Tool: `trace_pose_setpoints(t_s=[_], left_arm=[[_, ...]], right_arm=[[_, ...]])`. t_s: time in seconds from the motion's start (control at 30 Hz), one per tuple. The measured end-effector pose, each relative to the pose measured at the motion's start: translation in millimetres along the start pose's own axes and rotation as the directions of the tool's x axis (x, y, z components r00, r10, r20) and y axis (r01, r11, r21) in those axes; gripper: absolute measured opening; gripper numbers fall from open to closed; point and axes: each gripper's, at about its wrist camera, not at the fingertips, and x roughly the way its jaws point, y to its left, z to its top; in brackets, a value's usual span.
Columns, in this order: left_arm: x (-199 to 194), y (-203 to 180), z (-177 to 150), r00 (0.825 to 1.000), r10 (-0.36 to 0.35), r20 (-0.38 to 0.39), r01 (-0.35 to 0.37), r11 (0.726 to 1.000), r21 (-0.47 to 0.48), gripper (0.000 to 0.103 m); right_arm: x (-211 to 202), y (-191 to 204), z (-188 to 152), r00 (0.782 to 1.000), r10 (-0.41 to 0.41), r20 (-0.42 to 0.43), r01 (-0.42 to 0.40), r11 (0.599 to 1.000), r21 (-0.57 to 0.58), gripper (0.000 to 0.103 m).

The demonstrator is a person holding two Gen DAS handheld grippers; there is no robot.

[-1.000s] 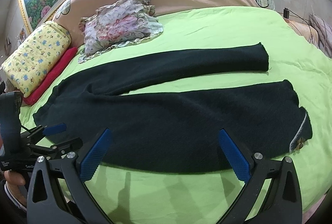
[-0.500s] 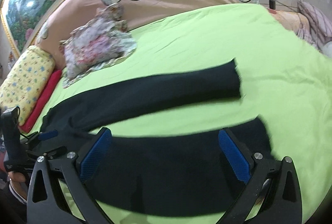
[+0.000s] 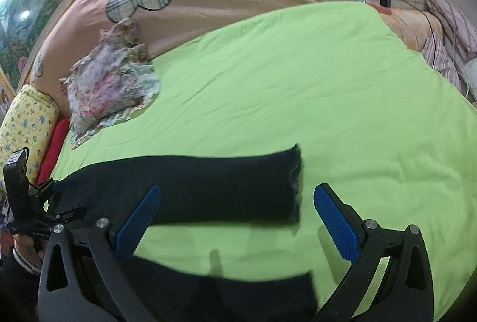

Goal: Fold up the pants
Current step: 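Grasp the pant leg cuff with the right gripper while the left gripper grasps the other cuff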

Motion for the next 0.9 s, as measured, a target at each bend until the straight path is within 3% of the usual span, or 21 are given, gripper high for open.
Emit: trace_pose_setpoints(t_s=[0.2, 0.43, 0.57, 0.63, 0.67, 0.7, 0.77, 0.8, 0.83, 0.9], left_arm=[[45.4, 17.7, 33.8, 0.994, -0.069, -0.084, 0.071, 0.997, 0.027, 0.098], [87.7, 24.7, 63.0, 0.977, -0.136, -0.163, 0.151, 0.985, 0.082, 0.098], [112.5, 24.2, 68.9, 0.962, -0.149, -0.228, 0.173, 0.981, 0.088, 0.097], [127.0, 22.9, 68.7, 0.937, -0.198, -0.289, 0.224, 0.973, 0.062, 0.09], [130.1, 22.2, 68.3, 0.93, -0.212, -0.299, 0.238, 0.97, 0.053, 0.09], [131.8, 21.3, 68.4, 0.929, -0.219, -0.299, 0.245, 0.968, 0.051, 0.088], [129.6, 16.4, 68.9, 0.926, -0.24, -0.291, 0.268, 0.962, 0.06, 0.072], [127.7, 15.1, 69.1, 0.925, -0.25, -0.287, 0.278, 0.959, 0.06, 0.055], [124.4, 12.0, 69.8, 0.924, -0.259, -0.281, 0.287, 0.956, 0.061, 0.031], [117.6, 8.7, 69.8, 0.925, -0.27, -0.268, 0.294, 0.954, 0.052, 0.007]], right_arm=[[29.7, -28.4, 20.8, 0.995, 0.028, -0.099, -0.023, 0.999, 0.046, 0.078], [56.2, -40.2, 26.5, 0.981, 0.049, -0.186, -0.04, 0.998, 0.05, 0.071], [64.6, -38.2, 26.3, 0.976, 0.048, -0.212, -0.042, 0.999, 0.033, 0.049], [66.4, -38.1, 25.6, 0.975, 0.035, -0.219, -0.03, 0.999, 0.026, 0.038], [66.4, -37.9, 25.8, 0.976, 0.031, -0.218, -0.027, 0.999, 0.024, 0.025], [65.2, -37.7, 25.7, 0.977, 0.025, -0.213, -0.022, 1.0, 0.02, 0.019], [61.7, -36.7, 26.4, 0.979, 0.025, -0.2, -0.024, 1.0, 0.01, 0.016], [59.5, -36.1, 26.6, 0.981, 0.027, -0.193, -0.026, 1.0, 0.005, 0.011], [57.3, -34.6, 26.7, 0.982, 0.025, -0.188, -0.026, 1.0, -0.003, 0.009], [52.1, -30.6, 27.5, 0.985, 0.023, -0.172, -0.027, 0.999, -0.02, 0.007]])
